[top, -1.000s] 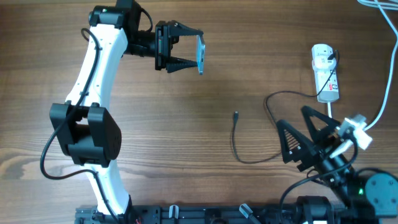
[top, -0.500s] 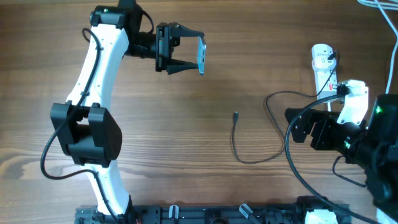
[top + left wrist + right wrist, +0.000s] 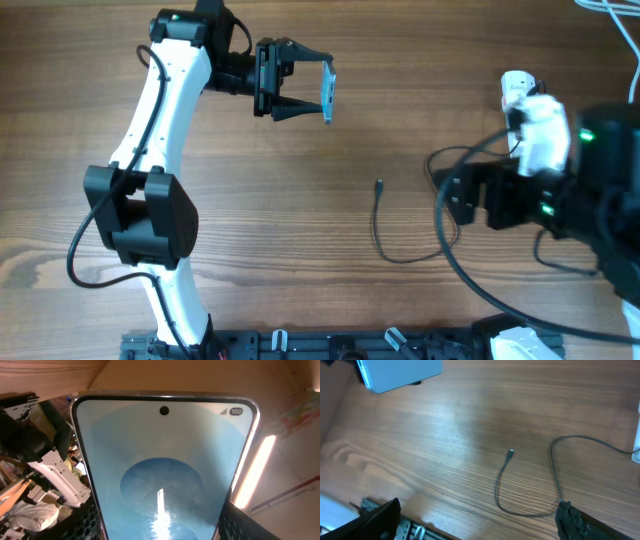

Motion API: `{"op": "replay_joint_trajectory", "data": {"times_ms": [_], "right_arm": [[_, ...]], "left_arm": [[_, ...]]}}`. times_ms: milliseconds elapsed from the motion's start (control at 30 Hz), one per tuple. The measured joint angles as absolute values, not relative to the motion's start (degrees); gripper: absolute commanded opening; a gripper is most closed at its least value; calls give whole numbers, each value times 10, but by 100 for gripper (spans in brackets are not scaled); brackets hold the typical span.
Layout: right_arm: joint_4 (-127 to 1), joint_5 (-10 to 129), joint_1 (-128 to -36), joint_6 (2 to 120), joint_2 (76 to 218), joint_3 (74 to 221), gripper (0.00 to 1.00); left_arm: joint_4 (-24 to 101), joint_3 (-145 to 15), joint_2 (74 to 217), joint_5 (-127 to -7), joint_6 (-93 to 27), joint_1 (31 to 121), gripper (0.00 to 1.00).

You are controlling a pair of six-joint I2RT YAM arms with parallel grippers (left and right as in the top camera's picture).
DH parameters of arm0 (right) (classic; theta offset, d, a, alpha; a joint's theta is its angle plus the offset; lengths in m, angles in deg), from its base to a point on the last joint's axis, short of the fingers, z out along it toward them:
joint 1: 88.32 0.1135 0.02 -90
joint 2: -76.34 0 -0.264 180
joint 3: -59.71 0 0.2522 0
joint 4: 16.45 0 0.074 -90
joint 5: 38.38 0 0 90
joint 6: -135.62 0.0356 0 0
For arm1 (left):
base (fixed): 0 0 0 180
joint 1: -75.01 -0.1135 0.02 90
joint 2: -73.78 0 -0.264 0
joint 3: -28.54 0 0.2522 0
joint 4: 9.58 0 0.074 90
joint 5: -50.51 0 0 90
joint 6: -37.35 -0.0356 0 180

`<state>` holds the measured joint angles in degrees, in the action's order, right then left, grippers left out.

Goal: Plug charger to phone and switch on socket

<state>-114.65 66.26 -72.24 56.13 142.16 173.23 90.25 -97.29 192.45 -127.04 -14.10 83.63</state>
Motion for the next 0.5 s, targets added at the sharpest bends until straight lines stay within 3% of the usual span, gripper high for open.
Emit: {"op": "replay_joint_trajectory", "data": {"times_ms": [200, 267, 400, 500], "right_arm": [[-1116, 499, -462, 702, 1582, 1840, 99], [-1093, 450, -430, 741, 1627, 1860, 97], [-1006, 406, -420, 794, 1669, 1867, 83], [-972, 393, -420, 816, 1683, 1870, 81]], "left_arm": [[899, -973, 1925, -1239, -141, 841, 62], [899, -973, 1925, -1230, -141, 844, 62], [888, -973, 1925, -1209, -141, 857, 62], [887, -973, 1925, -1207, -137, 865, 62]]}}
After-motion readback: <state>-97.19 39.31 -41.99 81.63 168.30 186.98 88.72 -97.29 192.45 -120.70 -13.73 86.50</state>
